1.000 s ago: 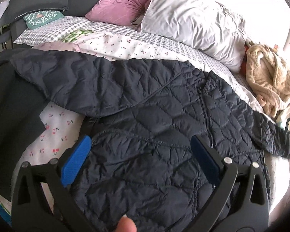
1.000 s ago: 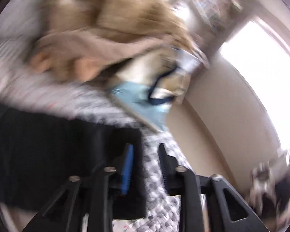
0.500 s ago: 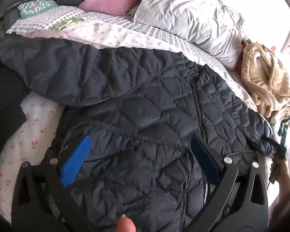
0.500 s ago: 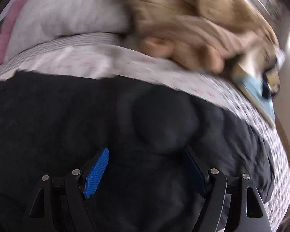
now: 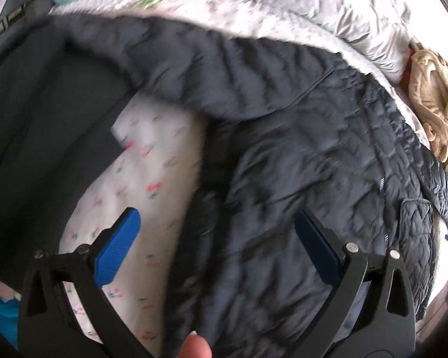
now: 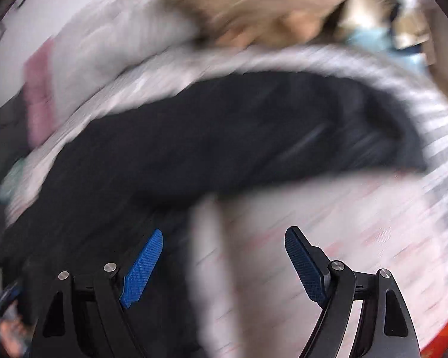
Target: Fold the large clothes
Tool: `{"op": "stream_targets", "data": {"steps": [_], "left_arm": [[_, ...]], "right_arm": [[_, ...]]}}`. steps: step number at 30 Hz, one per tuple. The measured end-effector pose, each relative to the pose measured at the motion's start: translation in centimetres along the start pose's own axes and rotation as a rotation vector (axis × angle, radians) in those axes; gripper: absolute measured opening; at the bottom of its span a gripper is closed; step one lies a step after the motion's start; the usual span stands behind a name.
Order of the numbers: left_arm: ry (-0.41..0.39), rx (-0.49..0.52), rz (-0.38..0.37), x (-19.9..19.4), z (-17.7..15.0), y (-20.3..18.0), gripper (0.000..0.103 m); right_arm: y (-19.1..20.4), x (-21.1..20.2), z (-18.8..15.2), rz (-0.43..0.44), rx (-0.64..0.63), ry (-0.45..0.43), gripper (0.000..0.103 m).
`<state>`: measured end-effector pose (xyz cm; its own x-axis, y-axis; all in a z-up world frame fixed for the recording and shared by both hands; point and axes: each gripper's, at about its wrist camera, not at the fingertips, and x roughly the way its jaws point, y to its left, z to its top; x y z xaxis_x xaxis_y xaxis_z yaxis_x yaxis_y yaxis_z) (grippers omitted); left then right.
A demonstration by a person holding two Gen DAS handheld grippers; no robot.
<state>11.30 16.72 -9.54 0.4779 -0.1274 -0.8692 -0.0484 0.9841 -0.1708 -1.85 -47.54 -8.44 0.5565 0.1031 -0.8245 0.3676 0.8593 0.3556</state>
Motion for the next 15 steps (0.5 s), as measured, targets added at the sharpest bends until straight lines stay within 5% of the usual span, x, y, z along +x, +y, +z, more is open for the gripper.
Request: {"op": "stream_targets", "data": {"steps": [4,11,15], "left_arm": [[-0.039,-0.001,-0.048,-0.1,-0.2,1.6,0.1],[-0.096,0.128,-0.237,0.5,1.0,-0.2,0.095],[-0.057,0.138,-0.286,3.2,1.5,-0.6,0.079]], "right_arm": [[4.1,1.0,-2.7,0.024,-0.062,-0.023,0.083],[13.2,0.2,-4.9,0.257,-0.193,-0.101,0.083],[19.2,4.1,-5.5,0.415,-0.228,-0.002,0.081]]}}
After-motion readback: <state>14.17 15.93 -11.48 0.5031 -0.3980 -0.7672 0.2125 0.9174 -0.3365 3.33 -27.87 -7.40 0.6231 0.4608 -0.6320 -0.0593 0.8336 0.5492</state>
